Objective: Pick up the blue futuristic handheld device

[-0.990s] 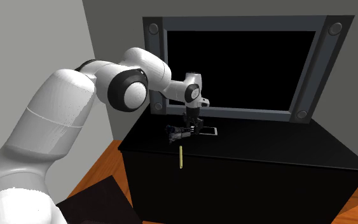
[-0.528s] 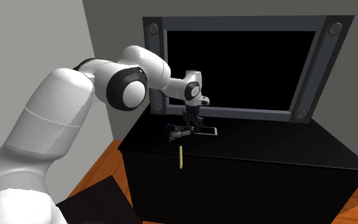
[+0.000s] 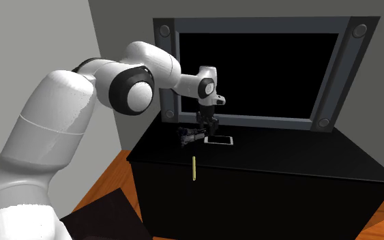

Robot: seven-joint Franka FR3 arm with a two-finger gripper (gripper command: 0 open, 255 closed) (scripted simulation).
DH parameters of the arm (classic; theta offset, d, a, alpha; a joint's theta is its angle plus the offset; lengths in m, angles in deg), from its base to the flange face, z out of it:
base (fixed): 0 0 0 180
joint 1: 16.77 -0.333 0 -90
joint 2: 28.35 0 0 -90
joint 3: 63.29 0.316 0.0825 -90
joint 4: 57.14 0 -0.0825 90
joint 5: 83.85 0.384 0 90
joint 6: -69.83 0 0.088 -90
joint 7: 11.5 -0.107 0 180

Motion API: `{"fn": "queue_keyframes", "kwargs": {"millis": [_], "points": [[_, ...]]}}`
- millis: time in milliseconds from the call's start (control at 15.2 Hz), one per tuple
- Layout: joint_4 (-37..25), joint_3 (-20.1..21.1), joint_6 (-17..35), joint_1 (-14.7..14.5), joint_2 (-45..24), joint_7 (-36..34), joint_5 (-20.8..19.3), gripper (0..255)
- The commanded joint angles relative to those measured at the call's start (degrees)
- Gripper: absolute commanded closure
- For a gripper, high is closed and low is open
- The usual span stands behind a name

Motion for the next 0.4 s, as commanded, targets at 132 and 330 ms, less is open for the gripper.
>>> {"fn": "queue_keyframes", "kwargs": {"millis": [132,330], "points": [[-1.32,0.12,-2.41,0.05,1.12,0.23,0.22,255],[-1.8,0.16,-3.15,0.04,1.38,0.28,0.28,255]]}}
